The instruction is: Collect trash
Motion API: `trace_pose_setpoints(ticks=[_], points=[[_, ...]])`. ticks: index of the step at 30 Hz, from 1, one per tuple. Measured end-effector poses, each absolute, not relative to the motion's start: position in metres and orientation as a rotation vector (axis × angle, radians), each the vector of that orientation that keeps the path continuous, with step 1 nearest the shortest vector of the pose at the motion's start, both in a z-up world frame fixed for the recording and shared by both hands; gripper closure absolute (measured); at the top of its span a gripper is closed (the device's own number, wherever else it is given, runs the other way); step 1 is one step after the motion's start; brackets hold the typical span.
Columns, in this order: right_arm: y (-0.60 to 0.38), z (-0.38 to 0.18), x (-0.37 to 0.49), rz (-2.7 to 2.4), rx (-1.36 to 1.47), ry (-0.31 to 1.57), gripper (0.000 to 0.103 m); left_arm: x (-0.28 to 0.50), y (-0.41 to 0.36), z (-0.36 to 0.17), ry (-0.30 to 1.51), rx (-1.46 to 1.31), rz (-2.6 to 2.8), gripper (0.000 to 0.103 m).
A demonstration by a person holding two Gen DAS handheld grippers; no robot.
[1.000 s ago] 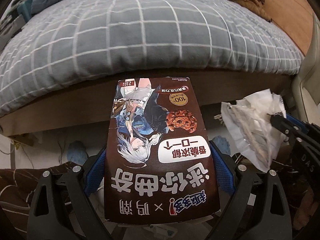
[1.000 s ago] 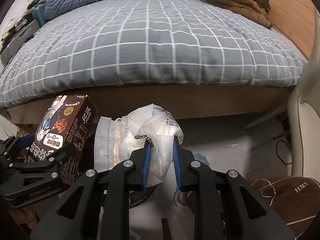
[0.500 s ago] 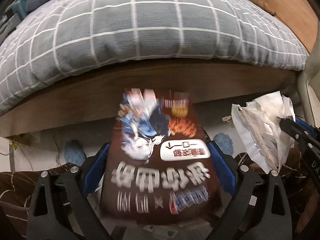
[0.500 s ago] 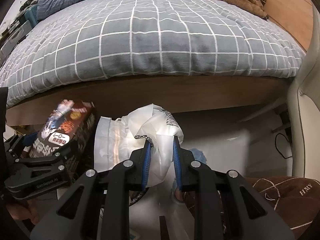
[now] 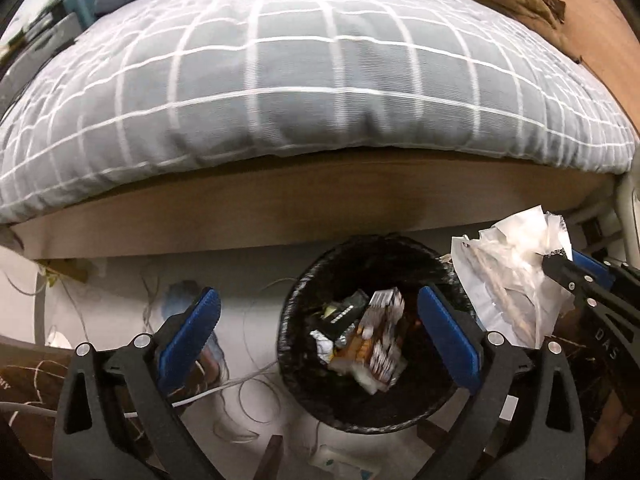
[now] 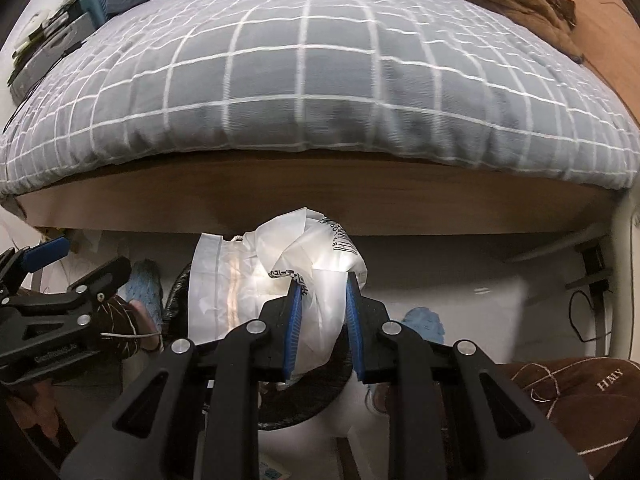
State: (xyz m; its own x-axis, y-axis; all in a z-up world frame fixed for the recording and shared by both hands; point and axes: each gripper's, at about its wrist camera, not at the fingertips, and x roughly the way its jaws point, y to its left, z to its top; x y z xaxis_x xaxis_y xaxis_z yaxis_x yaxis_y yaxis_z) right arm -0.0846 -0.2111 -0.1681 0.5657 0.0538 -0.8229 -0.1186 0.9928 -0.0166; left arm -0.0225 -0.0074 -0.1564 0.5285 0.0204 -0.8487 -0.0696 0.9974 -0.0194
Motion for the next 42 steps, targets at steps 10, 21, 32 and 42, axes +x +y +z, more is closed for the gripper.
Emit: trace_pose_setpoints(ticks=[10,21,32,42], points=[[-0.168,-0.180,-0.073,0.168,-0.107,0.998,0.081,-0.064,0.025,-0.164,0.999,-0.078,0.113,0.006],[-0.149,-0.190,-0.073,0.162,-0.171,0.992,0.055,-0.081,0.031,-0.173,0.991,-0.078,0.125,0.006],[-0.170,-0.157,-0.080,0.135,-0.125,0.916,0.020,-0.094,0.022,-0.146,0.929,-0.054,0.095,0.006],[-0.202,-0.083,-0.106,0.079,-0.078,0.768,0.008,-0.123,0.006,-0.085,0.832,-0.036,0.062,0.006]])
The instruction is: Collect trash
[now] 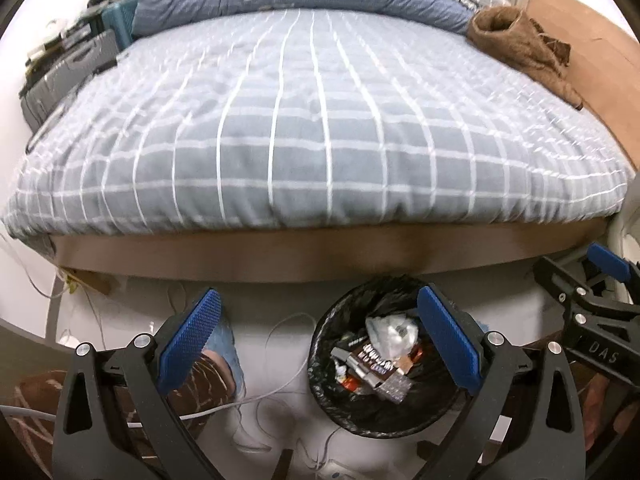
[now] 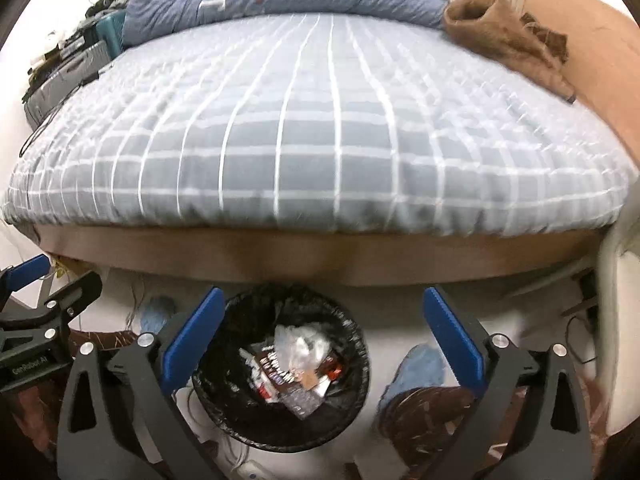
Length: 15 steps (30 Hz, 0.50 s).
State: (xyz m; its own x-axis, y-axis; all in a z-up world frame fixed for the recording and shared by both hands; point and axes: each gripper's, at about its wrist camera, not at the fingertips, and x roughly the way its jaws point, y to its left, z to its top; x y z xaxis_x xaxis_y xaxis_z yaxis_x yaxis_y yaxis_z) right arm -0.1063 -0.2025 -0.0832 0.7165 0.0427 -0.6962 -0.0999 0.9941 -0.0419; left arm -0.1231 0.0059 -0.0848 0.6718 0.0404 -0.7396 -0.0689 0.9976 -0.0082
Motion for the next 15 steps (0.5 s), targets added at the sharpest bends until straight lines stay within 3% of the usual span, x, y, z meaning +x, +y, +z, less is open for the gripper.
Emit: trace_pose_setpoints(ticks=[15], points=[[-0.226,0.013,-0.190,0.067,-0.028,0.583,0.008,-0.200,-0.019,0.009,0.653,-0.035,0.013,0.006]])
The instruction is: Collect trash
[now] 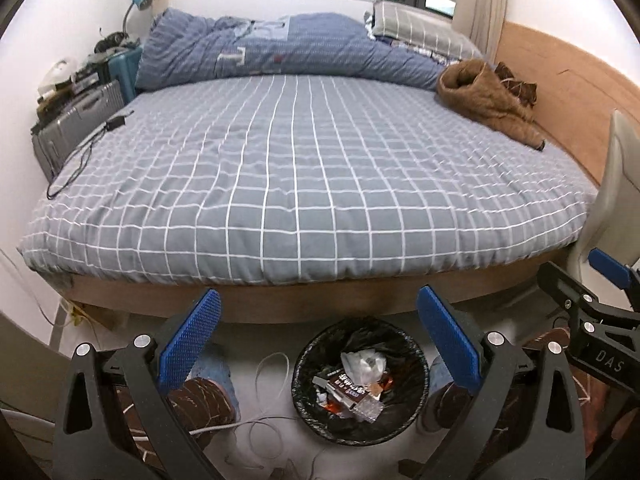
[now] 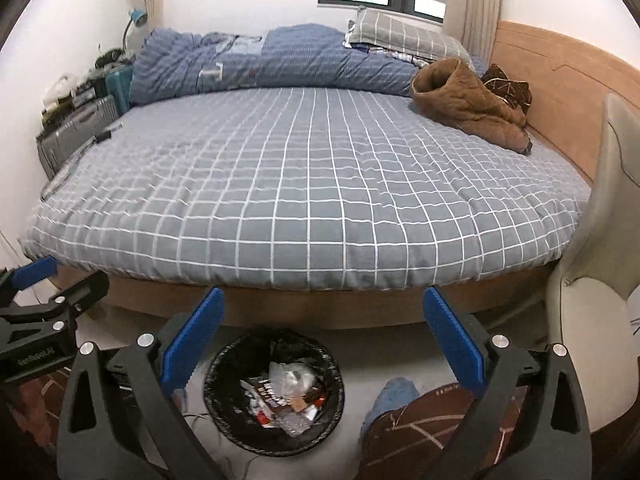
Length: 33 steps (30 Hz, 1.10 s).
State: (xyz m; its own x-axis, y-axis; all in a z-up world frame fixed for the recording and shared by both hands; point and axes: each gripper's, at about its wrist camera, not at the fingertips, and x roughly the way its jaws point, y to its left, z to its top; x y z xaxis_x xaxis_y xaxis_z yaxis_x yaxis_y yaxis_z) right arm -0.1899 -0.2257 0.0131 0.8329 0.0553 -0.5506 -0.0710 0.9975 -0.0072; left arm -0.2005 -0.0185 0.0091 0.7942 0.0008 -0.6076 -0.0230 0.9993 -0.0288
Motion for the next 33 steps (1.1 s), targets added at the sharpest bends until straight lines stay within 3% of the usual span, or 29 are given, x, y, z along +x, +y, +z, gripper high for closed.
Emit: trace_pose_setpoints(ticks=[10,33], points=[[-0.223,0.020,-0.230,0.074,-0.029,0.562,0.008,-0.238,-0.024,0.017,0.643,-0.043,0.010,0.006],[-0.220,0.010,-0.221,0.060,-0.047,0.590,0.008,-0.230,-0.017,0.012,0.660,-0.062,0.008,0.006]])
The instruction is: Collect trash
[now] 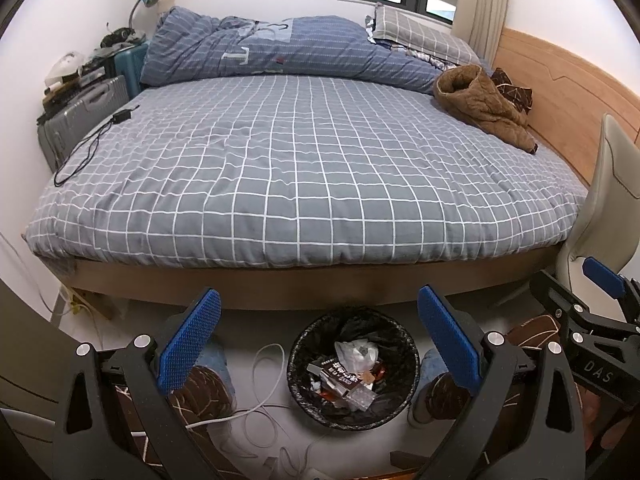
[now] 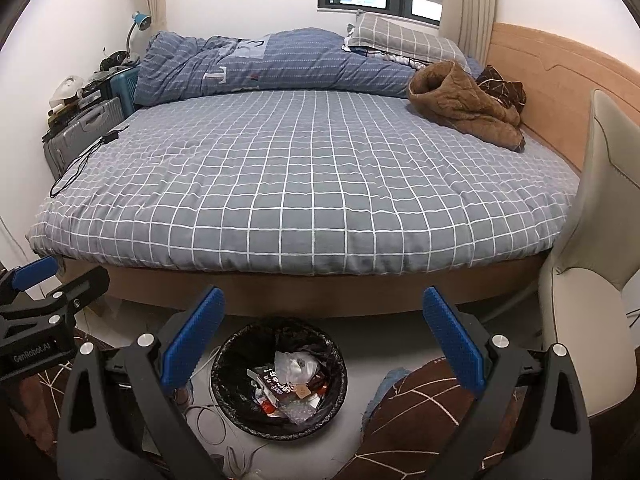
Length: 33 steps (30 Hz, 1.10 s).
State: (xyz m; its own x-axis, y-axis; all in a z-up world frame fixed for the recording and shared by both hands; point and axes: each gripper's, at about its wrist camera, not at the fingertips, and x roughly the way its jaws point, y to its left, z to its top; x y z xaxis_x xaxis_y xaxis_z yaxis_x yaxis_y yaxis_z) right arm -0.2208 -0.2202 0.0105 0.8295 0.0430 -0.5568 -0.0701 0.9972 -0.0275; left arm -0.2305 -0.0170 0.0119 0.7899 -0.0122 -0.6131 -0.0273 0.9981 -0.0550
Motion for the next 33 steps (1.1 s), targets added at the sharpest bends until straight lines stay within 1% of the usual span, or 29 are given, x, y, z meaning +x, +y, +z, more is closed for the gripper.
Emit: trace_pose_setpoints(ticks=[15,27,33], points=[[-0.2190,0.0075,-0.2169,0.069,-0.039,0.607,0.008,-0.2302,-0.0203,0.0125,0.643,-0.030,0.014,0.006],[-0.2176,0.0060,-0.2171,0.072,-0.041,0.611,0.008,-0.2262,-0.0225,0.0072,0.669,-0.031,0.036,0.006],[-0.2176,0.0059,-0.2173,0.073,-0.041,0.611,0.008,-0.2289,-0.0236,0.0063,0.648,-0.006,0.056,0.006]])
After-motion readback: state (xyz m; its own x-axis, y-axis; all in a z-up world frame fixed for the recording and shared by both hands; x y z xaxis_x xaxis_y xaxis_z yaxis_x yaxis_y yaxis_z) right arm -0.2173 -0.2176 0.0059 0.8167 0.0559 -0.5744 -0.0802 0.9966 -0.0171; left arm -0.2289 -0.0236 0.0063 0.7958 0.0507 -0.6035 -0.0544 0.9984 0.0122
